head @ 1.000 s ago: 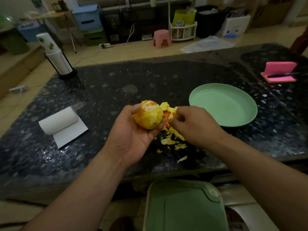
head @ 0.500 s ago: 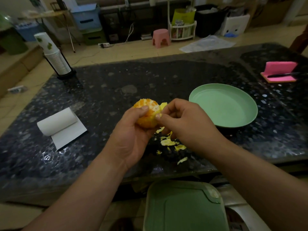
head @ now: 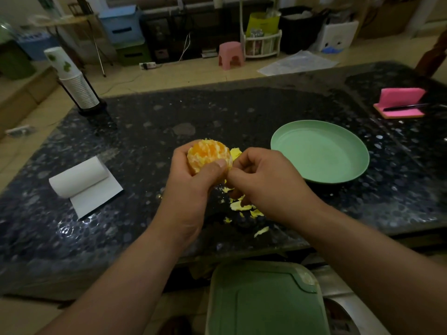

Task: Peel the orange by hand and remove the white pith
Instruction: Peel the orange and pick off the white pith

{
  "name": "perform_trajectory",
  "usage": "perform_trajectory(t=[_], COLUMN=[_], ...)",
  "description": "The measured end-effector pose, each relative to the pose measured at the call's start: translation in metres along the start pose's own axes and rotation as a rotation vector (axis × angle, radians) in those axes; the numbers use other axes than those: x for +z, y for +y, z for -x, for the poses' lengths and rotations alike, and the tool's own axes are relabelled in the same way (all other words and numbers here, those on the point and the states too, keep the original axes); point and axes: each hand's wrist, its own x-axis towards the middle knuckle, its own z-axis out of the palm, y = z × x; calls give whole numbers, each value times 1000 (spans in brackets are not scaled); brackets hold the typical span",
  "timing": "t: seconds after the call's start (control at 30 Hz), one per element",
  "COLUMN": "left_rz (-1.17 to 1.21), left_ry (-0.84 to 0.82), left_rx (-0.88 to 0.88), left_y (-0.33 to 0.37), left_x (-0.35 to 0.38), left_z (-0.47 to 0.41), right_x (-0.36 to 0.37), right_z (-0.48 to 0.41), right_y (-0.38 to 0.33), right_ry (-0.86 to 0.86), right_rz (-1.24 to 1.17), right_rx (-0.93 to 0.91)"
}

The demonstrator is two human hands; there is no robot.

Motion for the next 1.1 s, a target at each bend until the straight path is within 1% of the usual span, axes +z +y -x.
perform_trajectory(t=[0.1,0.2,0.33,0.47,0.6,0.7,0.83,1.1], left_rz=[-9,37,145,159,88,-13,-140,-197], left_ry=[-6,-14,-13,1,11,2,-4,-13], left_rx=[3,-17,-59,-65,-30,19,76,95], left_y=[1,3,7,9,8,4,0,-4], left_x=[0,1,0,-1,-1,-3,-5,-3], left_z=[1,2,0,0,1,1,1,2], right_x=[0,-2,-7,-8,-8,-7,-5,-4], right_z=[1,1,0,0,0,-2,-1,2], right_y=[1,1,1,-2,-3,-1,3,3], right_ry=[10,19,-22,-54,-41,-13,9,62], right_rz=[1,13,-57,-88,-43,34,62,81], right_rx=[-19,-36,-21,-32,-45,-67,-87,-98])
